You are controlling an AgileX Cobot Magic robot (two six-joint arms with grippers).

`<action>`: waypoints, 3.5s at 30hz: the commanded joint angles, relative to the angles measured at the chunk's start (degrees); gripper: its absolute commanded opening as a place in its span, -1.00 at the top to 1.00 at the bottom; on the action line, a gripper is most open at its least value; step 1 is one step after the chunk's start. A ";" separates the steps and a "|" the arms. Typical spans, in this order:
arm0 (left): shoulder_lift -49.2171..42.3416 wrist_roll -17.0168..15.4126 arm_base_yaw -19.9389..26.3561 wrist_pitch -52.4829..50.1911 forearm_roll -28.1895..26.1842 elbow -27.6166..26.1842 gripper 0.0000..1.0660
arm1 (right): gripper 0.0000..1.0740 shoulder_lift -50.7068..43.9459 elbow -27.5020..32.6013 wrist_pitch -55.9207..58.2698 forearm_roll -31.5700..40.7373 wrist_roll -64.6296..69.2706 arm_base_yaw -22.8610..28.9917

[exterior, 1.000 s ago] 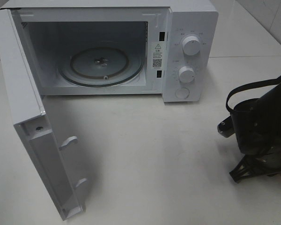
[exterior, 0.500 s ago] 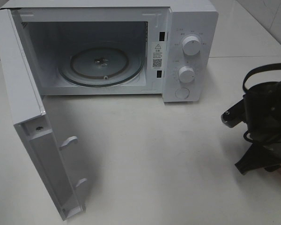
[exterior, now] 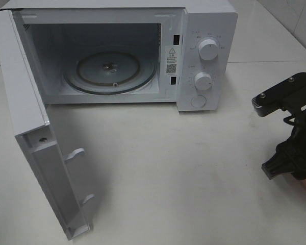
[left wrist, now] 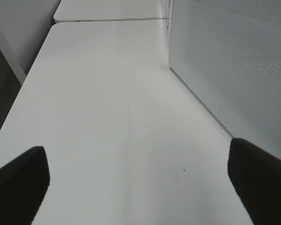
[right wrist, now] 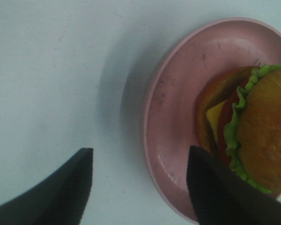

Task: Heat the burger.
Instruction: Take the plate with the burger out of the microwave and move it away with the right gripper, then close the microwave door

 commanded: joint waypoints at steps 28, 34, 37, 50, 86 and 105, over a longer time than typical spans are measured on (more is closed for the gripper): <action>-1.20 -0.40 0.06 -0.52 0.00 0.11 -0.84 | -0.42 -32.14 -0.06 13.29 25.04 -23.78 -0.11; -1.20 -0.40 0.06 -0.52 0.00 0.11 -0.84 | -0.42 -41.31 -0.06 16.10 25.15 -24.35 -0.11; -1.20 -0.40 0.06 -0.52 0.00 0.11 -0.84 | -0.42 -47.04 0.06 17.93 25.15 -24.35 -0.11; -1.20 -0.40 0.06 -0.52 0.00 0.11 -0.84 | -0.42 -61.36 6.93 15.30 27.27 -22.52 -6.36; -1.20 -0.40 0.06 -0.52 0.06 0.11 -0.84 | -0.42 -79.98 7.16 14.84 29.62 -28.99 -29.22; -1.20 -0.40 0.06 -0.52 0.06 0.11 -0.84 | -0.42 -79.98 7.16 14.84 29.62 -29.05 -29.22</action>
